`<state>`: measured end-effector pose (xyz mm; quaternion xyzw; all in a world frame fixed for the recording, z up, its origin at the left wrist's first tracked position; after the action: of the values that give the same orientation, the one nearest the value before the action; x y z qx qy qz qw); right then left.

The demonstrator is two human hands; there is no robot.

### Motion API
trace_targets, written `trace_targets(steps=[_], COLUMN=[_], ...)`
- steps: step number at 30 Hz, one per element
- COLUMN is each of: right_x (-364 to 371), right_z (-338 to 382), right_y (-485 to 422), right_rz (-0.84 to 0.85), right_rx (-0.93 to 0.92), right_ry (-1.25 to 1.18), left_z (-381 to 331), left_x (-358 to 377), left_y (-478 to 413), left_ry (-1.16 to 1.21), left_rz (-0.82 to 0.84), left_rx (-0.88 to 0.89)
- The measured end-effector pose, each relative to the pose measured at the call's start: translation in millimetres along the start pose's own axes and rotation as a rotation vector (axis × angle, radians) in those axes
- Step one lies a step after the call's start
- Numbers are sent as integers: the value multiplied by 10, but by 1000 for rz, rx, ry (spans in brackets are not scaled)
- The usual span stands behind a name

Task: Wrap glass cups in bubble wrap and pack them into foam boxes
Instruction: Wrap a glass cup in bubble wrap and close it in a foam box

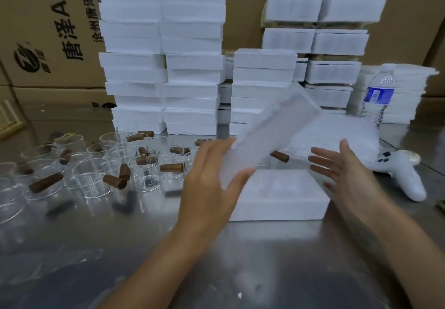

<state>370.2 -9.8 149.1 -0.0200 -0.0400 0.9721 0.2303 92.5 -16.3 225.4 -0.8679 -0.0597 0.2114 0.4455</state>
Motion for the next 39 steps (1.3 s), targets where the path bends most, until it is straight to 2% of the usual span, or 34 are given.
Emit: trace_targets(steps=[4, 6, 10, 14, 18, 22, 24, 32, 39], right_x=[64, 87, 99, 73, 44, 73, 55, -132, -177], right_z=[-30, -54, -46, -37, -35, -111, -157, -188, -208], right_y=[-23, -31, 8, 14, 18, 14, -4, -62, -51], right_rz=[30, 39, 40, 30, 23, 101, 120, 0, -61], right_rx=[-21, -26, -45, -67, -93, -64, -16, 34, 73], right_ry=[103, 113, 119, 122, 165, 261, 230, 142, 29], left_z=[455, 660, 770, 839, 889, 862, 855, 854, 1027], left_x=[-221, -256, -335, -310, -145, -129, -131, -184, -380], left_y=[195, 396, 598, 753, 968, 1022, 1016, 1203, 1200], left_ry=[422, 516, 503, 654, 856, 894, 880, 882, 810], left_rz=[-104, -151, -200, -229, -45, 64, 130, 525, 708], left_rx=[-472, -644, -789, -965, -1222, -1320, -1351, -1583, -1518])
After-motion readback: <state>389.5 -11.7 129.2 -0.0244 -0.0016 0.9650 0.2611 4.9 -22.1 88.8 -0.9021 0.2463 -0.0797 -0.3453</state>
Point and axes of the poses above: each hand's wrist, its own y-axis away from the middle knuckle, its own x-axis out of the palm, z = x × y, the point moved 10 cm from there along -y, towards the middle knuckle, and after that the axes turned 4 degrees about -x, right-handed, at the moved point
